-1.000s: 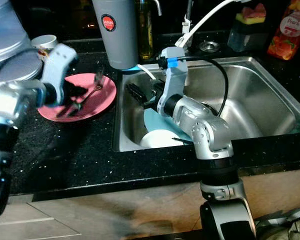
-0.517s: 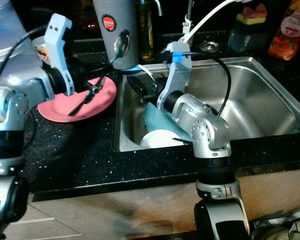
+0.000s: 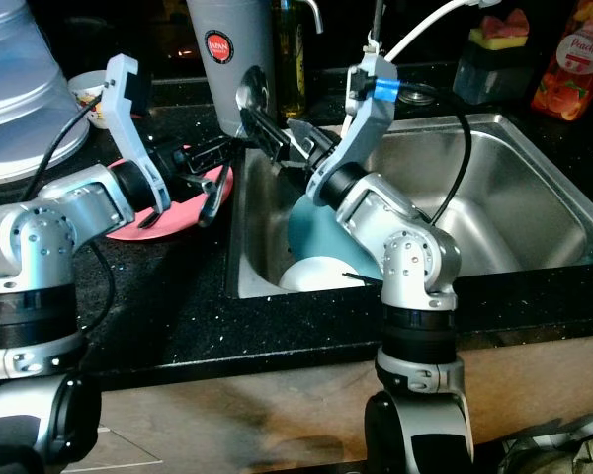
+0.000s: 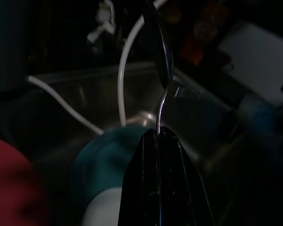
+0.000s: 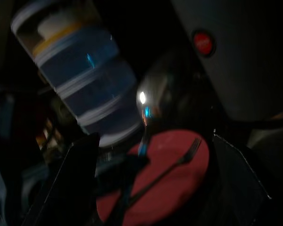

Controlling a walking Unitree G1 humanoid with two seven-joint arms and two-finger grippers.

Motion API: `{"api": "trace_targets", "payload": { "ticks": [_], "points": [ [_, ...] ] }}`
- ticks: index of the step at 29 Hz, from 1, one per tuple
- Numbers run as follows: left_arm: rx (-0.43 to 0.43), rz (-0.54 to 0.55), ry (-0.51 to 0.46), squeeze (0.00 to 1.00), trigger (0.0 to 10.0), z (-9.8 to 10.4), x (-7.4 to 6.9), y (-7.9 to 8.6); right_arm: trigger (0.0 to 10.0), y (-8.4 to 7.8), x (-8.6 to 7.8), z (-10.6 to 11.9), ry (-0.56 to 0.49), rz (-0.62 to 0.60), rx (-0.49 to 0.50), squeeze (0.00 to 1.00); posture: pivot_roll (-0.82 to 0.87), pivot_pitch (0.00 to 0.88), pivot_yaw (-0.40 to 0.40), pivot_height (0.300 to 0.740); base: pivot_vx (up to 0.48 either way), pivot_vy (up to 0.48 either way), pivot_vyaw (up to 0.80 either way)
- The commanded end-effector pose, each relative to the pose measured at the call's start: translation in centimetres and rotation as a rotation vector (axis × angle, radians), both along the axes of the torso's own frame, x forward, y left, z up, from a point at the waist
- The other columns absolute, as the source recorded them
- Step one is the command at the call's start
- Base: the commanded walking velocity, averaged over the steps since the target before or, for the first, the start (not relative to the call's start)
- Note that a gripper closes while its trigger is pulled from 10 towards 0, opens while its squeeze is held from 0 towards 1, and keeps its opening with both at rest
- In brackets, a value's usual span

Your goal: Kitchen organization

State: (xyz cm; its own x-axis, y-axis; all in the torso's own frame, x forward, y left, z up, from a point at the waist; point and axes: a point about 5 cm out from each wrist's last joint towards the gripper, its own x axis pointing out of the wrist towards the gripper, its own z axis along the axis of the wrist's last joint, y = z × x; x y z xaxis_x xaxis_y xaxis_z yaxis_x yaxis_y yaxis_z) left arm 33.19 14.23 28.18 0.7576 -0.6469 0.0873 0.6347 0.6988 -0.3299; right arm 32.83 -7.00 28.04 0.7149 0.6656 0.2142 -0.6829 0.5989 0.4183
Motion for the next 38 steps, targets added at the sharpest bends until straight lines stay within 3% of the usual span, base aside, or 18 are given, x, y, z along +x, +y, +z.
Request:
{"api": "trace_targets", "payload": {
  "ticks": [1, 7, 15, 23, 24, 25, 26, 38],
  "points": [
    [-0.02, 0.021, -0.003, 0.0, 0.0, 0.0, -0.1, 0.2, 10.0, 0.6, -0.3, -0.5, 0.018, 0.014, -0.044, 0.0, 0.02, 0.037, 0.05, 0.74, 0.0, 0.0, 0.0],
    [-0.036, 0.004, 0.015, 0.0, 0.0, 0.0, -0.5, -0.2, 10.0, 0.7, -0.3, -0.7, 0.039, 0.016, -0.049, 0.0, 0.02, 0.036, 0.052, 0.74, 0.0, 0.0, 0.0],
    [-0.022, -0.117, 0.055, 0.0, 0.0, -0.7, -1.7, -1.9, 10.0, 0.6, -0.4, -0.5, 0.046, 0.021, -0.017, 0.0, 0.02, 0.037, 0.054, 0.74, 0.0, 0.0, 0.0],
    [-0.021, -0.115, 0.068, 0.0, 0.0, -0.8, -1.9, -2.0, 10.0, 0.5, -0.4, -0.3, 0.049, 0.02, -0.005, 0.0, 0.02, 0.038, 0.055, 0.74, 0.0, 0.0, 0.0],
    [-0.021, -0.114, 0.07, 0.0, 0.0, -0.8, -1.9, -2.0, 5.8, 0.5, -0.3, -0.3, 0.051, 0.018, 0.002, 0.0, 0.02, 0.038, 0.055, 0.74, 0.0, 0.0, 0.0],
    [-0.021, -0.113, 0.071, 0.0, 0.0, -0.8, -1.9, -2.1, 5.8, 0.5, -0.3, -0.3, 0.051, 0.017, 0.005, 0.0, 0.02, 0.038, 0.055, 0.74, 0.0, 0.0, 0.0],
    [-0.021, -0.112, 0.071, 0.0, 0.0, -0.8, -1.9, -2.0, 0.0, 0.5, -0.3, -0.3, 0.053, 0.016, 0.012, 0.0, 0.02, 0.039, 0.055, 0.74, 0.0, 0.0, 0.0],
    [-0.018, -0.116, 0.074, 0.0, 0.0, -0.6, -1.9, -2.1, 0.0, 0.5, -0.4, -0.2, 0.05, 0.024, 0.022, 0.0, 0.02, 0.036, 0.057, 0.74, 0.0, 0.0, 0.0]
  ]
}}
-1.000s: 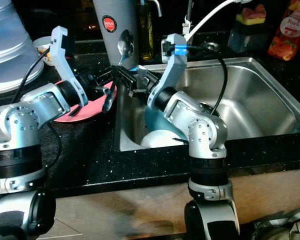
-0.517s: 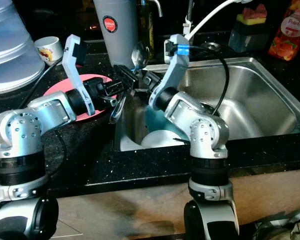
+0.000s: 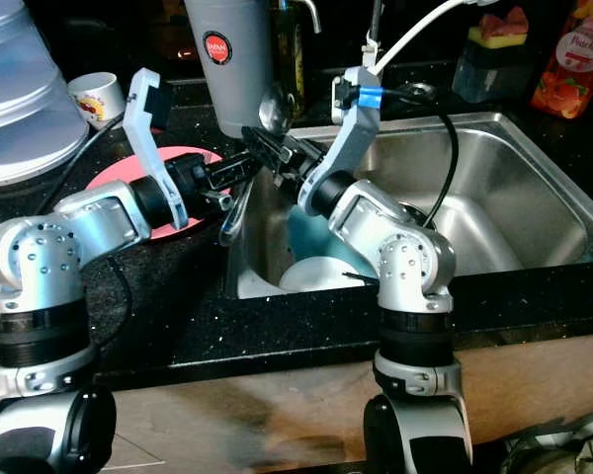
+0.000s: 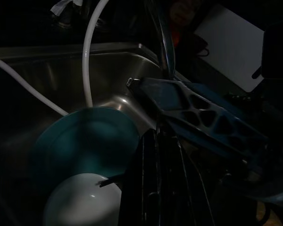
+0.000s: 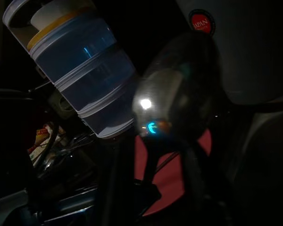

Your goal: Kitchen organization

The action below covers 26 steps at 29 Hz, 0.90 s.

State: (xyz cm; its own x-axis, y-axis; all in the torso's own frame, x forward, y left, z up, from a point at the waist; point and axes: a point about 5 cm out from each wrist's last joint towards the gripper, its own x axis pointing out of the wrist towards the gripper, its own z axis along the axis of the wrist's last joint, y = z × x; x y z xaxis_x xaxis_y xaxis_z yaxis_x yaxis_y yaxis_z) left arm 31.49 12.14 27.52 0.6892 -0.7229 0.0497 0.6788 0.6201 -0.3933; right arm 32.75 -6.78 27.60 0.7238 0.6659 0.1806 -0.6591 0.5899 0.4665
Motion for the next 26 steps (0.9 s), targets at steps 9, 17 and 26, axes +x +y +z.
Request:
{"api": "trace_targets", "payload": {
  "ticks": [9, 17, 26],
  "points": [
    [0.009, -0.014, 0.004, 0.0, 0.0, 0.0, -0.2, -0.1, 0.0, 0.2, -0.2, 0.2, -0.01, 0.013, 0.007, 0.0, 0.02, 0.034, 0.06, 0.74, 0.0, 0.0, 0.0],
    [0.038, -0.018, -0.003, 0.14, 0.0, -0.1, -0.3, -0.2, 0.0, -0.1, 0.0, 0.2, -0.012, -0.012, 0.009, 0.0, 0.02, 0.025, 0.062, 0.74, 0.0, 0.0, 0.0],
    [0.333, 0.193, -0.209, 1.0, 10.0, 0.0, 0.6, 0.5, 0.0, -1.9, 1.1, 0.7, -0.095, -0.198, -0.119, 0.0, 0.02, 0.016, 0.066, 0.74, 0.0, 0.0, 0.0]
  ]
}}
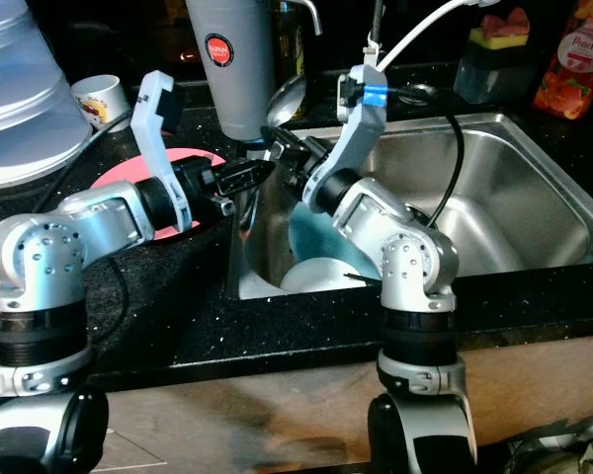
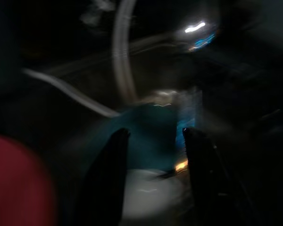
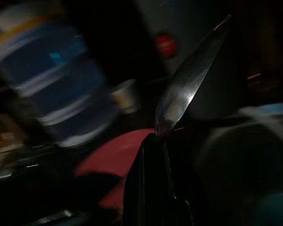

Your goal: Kitchen organization

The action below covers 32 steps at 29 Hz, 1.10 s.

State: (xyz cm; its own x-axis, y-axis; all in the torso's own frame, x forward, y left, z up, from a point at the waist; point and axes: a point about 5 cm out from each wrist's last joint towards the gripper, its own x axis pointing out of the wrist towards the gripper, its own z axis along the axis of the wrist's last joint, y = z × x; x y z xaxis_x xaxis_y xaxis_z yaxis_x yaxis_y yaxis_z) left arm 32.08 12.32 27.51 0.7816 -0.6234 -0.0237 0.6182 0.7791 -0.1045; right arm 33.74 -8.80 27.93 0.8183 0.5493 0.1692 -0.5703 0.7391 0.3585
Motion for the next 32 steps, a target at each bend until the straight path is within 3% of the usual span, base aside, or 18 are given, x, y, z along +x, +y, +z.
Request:
{"api": "trace_targets", "payload": {
  "ticks": [1, 2, 3, 4, 5, 9, 13, 18, 23, 28, 32],
  "points": [
    [0.101, 0.062, -0.099, 1.0, 10.0, 0.1, 0.1, 0.4, 0.0, 0.0, 0.2, 0.5, -0.038, -0.04, -0.028, 0.0, 0.02, 0.016, 0.066, 0.74, 0.0, 0.0, 0.0],
    [0.156, 0.087, -0.158, 0.0, 10.0, 0.2, 0.1, 0.6, 0.0, -0.3, 0.3, 0.6, -0.059, -0.07, -0.06, 0.0, 0.02, 0.016, 0.066, 0.74, 0.0, 0.0, 0.0],
    [0.156, 0.087, -0.158, 0.0, 10.0, 0.2, 0.1, 0.6, 0.0, -0.3, 0.3, 0.6, -0.059, -0.07, -0.06, 0.0, 0.02, 0.016, 0.066, 0.74, 0.0, 0.0, 0.0],
    [0.197, 0.127, -0.237, 0.0, 10.0, 0.9, -0.1, 1.0, 0.0, -0.9, 0.5, 0.7, -0.111, -0.133, -0.156, 0.0, 0.02, 0.015, 0.067, 0.74, 0.0, 0.0, 0.0],
    [0.209, 0.141, -0.26, 0.0, 10.0, 1.1, -0.2, 1.1, 0.0, -1.0, 0.5, 0.7, -0.128, -0.149, -0.187, 0.0, 0.02, 0.015, 0.067, 0.74, 0.0, 0.0, 0.0],
    [0.274, 0.161, -0.282, 0.0, 10.0, 1.0, -0.8, 1.5, 0.0, -1.4, 0.5, 0.2, -0.167, -0.18, -0.302, 0.0, 0.02, 0.015, 0.067, 0.74, 0.0, 0.0, 0.0],
    [0.191, 0.134, -0.219, 0.0, 10.0, 0.0, -1.8, 1.7, 0.0, -1.4, 0.4, -1.2, -0.195, -0.173, -0.457, 0.0, 0.02, 0.021, 0.063, 0.74, 0.0, 0.0, 0.0],
    [0.187, 0.147, -0.207, 0.0, 10.0, -1.9, -2.7, 2.9, 0.0, -1.3, 0.3, -2.5, -0.209, -0.158, -0.576, 0.0, 0.03, 0.027, 0.056, 0.74, 0.0, 0.0, 0.0],
    [0.141, 0.203, -0.207, 0.0, 10.0, -3.3, -3.1, 4.2, 0.0, -1.5, 0.4, -3.6, -0.207, -0.144, -0.647, 0.0, 0.03, 0.03, 0.051, 0.74, 0.0, 0.0, 0.0],
    [0.112, 0.204, -0.201, 0.0, 10.0, -4.5, -3.7, 4.0, 0.0, -1.5, 0.5, -5.0, -0.2, -0.121, -0.736, 0.0, 0.03, 0.036, 0.05, 0.74, 0.0, 0.0, 0.0],
    [0.075, 0.181, -0.184, 0.0, 10.0, -5.0, -4.0, 3.7, 0.0, -1.5, 0.5, -5.6, -0.178, -0.11, -0.742, 0.0, 0.03, 0.036, 0.049, 0.74, 0.0, 0.0, 0.0]
  ]
}}
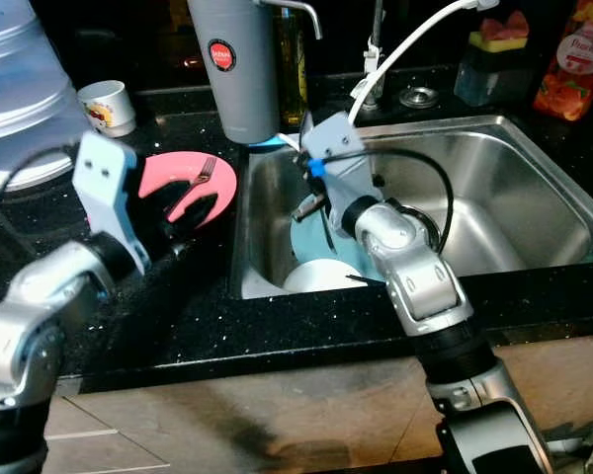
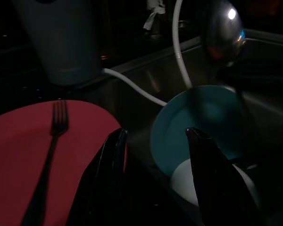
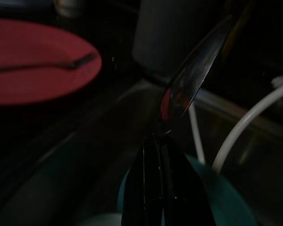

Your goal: Kitchen organization

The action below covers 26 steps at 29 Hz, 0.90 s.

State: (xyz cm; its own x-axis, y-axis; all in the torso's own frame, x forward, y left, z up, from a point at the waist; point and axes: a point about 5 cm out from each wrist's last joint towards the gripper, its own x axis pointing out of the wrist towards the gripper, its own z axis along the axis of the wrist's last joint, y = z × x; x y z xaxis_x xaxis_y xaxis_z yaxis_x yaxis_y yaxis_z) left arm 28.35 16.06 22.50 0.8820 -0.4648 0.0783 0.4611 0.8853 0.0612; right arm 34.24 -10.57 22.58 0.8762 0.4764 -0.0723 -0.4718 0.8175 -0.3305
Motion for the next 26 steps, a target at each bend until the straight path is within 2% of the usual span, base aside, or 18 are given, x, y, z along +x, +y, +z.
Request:
{"api": "trace_targets", "payload": {
  "ticks": [1, 3, 7, 8, 9, 10, 11, 12, 13, 14, 15, 16, 17, 18, 19, 20, 21, 26],
  "points": [
    [-0.013, -0.027, -0.001, 0.0, 10.0, -0.2, -0.3, -0.1, 0.0, 0.3, 0.0, -0.5, 0.006, 0.015, -0.019, 0.0, 0.03, 0.036, 0.049, 0.74, 0.0, 0.0, 0.0],
    [-0.006, -0.046, 0.018, 0.0, 10.0, -0.6, -0.4, -0.3, 0.0, 0.3, 0.0, -0.9, 0.018, 0.017, -0.029, 0.0, 0.03, 0.036, 0.049, 0.74, 0.0, 0.0, 0.0],
    [0.061, -0.131, 0.044, 0.0, 10.0, -1.4, -0.9, -1.1, 0.1, 0.3, 0.1, -2.3, 0.055, 0.032, -0.098, 0.0, 0.03, 0.037, 0.05, 0.74, 0.0, 0.0, 0.0],
    [0.081, -0.195, 0.067, 0.0, 10.0, -1.7, -1.3, -1.6, 1.1, 0.3, 0.1, -3.1, 0.088, 0.043, -0.112, 0.0, 0.03, 0.039, 0.047, 0.74, 0.0, 0.0, 0.0],
    [0.081, -0.195, 0.067, 0.0, 10.0, -1.7, -1.3, -1.6, 1.1, 0.3, 0.1, -3.1, 0.088, 0.043, -0.112, 0.0, 0.03, 0.039, 0.047, 0.74, 0.0, 0.0, 0.0],
    [0.094, -0.257, 0.091, 0.0, 10.0, -2.0, -1.6, -2.0, 1.1, 0.3, 0.0, -3.7, 0.113, 0.053, -0.121, 0.0, 0.03, 0.038, 0.045, 0.74, 0.0, 0.0, 0.0],
    [0.123, -0.284, 0.102, 0.0, 10.0, -2.2, -1.8, -2.2, 2.2, 0.3, 0.1, -3.9, 0.12, 0.059, -0.129, 0.0, 0.03, 0.038, 0.045, 0.74, 0.0, 0.0, 0.0],
    [0.143, -0.301, 0.11, 0.0, 10.0, -2.4, -1.9, -2.3, 2.2, 0.3, 0.1, -4.0, 0.123, 0.063, -0.134, 0.0, 0.03, 0.038, 0.045, 0.74, 0.0, 0.0, 0.0],
    [0.175, -0.323, 0.115, 0.0, 10.0, -2.5, -1.9, -2.4, 3.9, 0.3, 0.1, -4.1, 0.127, 0.065, -0.139, 0.0, 0.03, 0.038, 0.045, 0.74, 0.0, 0.0, 0.0],
    [0.175, -0.323, 0.115, 0.0, 10.0, -2.5, -1.9, -2.4, 3.9, 0.3, 0.1, -4.1, 0.127, 0.065, -0.139, 0.0, 0.03, 0.038, 0.045, 0.74, 0.0, 0.0, 0.0],
    [0.219, -0.341, 0.123, 0.0, 10.0, -2.7, -1.9, -2.4, 4.9, 0.3, 0.2, -4.2, 0.131, 0.066, -0.145, 0.0, 0.03, 0.037, 0.046, 0.74, 0.0, 0.0, 0.0],
    [0.219, -0.341, 0.123, 0.0, 10.0, -2.7, -1.9, -2.4, 4.9, 0.3, 0.2, -4.2, 0.131, 0.066, -0.145, 0.0, 0.03, 0.037, 0.046, 0.74, 0.0, 0.0, 0.0],
    [0.252, -0.34, 0.122, 0.0, 10.0, -2.7, -1.6, -2.2, 5.7, 0.3, 0.2, -4.3, 0.135, 0.067, -0.147, 0.0, 0.03, 0.036, 0.048, 0.74, 0.0, 0.0, 0.0],
    [0.263, -0.332, 0.122, 0.0, 10.0, -2.7, -1.5, -2.1, 7.7, 0.2, 0.3, -4.4, 0.138, 0.068, -0.158, 0.0, 0.03, 0.036, 0.048, 0.74, 0.0, 0.0, 0.0],
    [0.266, -0.328, 0.121, 0.0, 10.0, -2.6, -1.4, -2.0, 8.3, 0.2, 0.3, -4.4, 0.141, 0.067, -0.167, 0.0, 0.03, 0.036, 0.048, 0.74, 0.0, 0.0, 0.0],
    [0.266, -0.328, 0.121, 0.0, 10.0, -2.6, -1.4, -2.0, 8.3, 0.2, 0.3, -4.4, 0.141, 0.067, -0.167, 0.0, 0.03, 0.036, 0.048, 0.74, 0.0, 0.0, 0.0],
    [0.269, -0.327, 0.123, 0.0, 10.0, -2.7, -1.3, -1.9, 9.9, 0.1, 0.3, -4.7, 0.15, 0.069, -0.181, 0.0, 0.03, 0.036, 0.05, 0.74, 0.0, 0.0, 0.0],
    [0.295, -0.332, 0.13, 0.0, 10.0, -2.8, -1.3, -1.7, 10.0, -0.2, 0.2, -5.2, 0.166, 0.068, -0.21, 0.0, 0.03, 0.036, 0.052, 0.74, 0.0, 0.0, 0.0]
  ]
}}
